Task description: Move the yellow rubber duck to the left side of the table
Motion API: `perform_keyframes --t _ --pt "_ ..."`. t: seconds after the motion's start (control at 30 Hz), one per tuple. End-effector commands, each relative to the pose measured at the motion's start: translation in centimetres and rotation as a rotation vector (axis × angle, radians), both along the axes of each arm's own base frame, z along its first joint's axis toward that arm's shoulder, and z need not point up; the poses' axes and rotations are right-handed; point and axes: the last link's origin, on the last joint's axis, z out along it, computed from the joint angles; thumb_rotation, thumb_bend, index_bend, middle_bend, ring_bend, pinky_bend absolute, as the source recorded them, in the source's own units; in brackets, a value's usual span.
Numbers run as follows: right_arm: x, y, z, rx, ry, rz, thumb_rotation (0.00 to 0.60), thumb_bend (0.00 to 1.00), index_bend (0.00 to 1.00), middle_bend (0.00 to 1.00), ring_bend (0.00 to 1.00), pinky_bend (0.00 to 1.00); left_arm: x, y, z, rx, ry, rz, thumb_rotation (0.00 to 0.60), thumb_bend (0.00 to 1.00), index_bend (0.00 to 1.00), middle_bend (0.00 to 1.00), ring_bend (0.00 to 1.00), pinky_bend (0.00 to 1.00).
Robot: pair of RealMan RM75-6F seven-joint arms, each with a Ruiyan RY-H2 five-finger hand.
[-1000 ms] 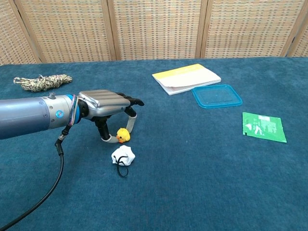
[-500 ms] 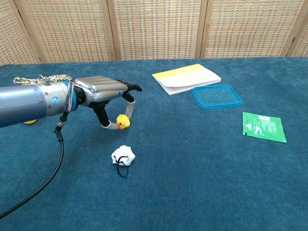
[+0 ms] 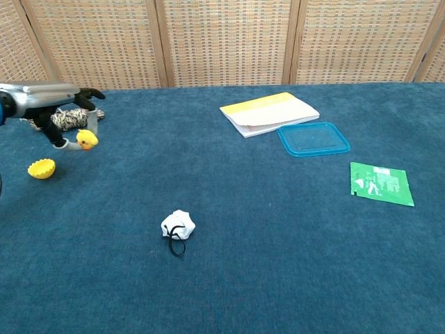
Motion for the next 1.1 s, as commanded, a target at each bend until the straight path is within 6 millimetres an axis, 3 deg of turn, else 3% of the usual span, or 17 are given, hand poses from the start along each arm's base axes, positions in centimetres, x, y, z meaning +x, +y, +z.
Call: perform_keyframes --t 0.03,0.47,1.1 --pt "0.2 0.0 -0.1 0.002 0.003 0.006 0.6 0.0 0.24 0.0 0.0 0.0 -3.7 -0.5 1.5 0.024 0.002 0.073 0.6 0.32 0.53 0.0 0.0 0.0" --pt "0.3 0.3 -0.5 0.01 0.017 0.013 0.6 0.0 0.24 0.0 0.0 0.0 -7.7 -0.4 2.3 0.054 -0.021 0.149 0.6 0.32 0.53 0.0 0.0 0.0" --pt "0.1 0.1 -0.3 0.009 0.014 0.004 0.6 0.0 0.24 0.0 0.0 0.0 -10.1 -0.2 0.9 0.054 -0.004 0.213 0.6 0.32 0.5 0.0 0.0 0.0"
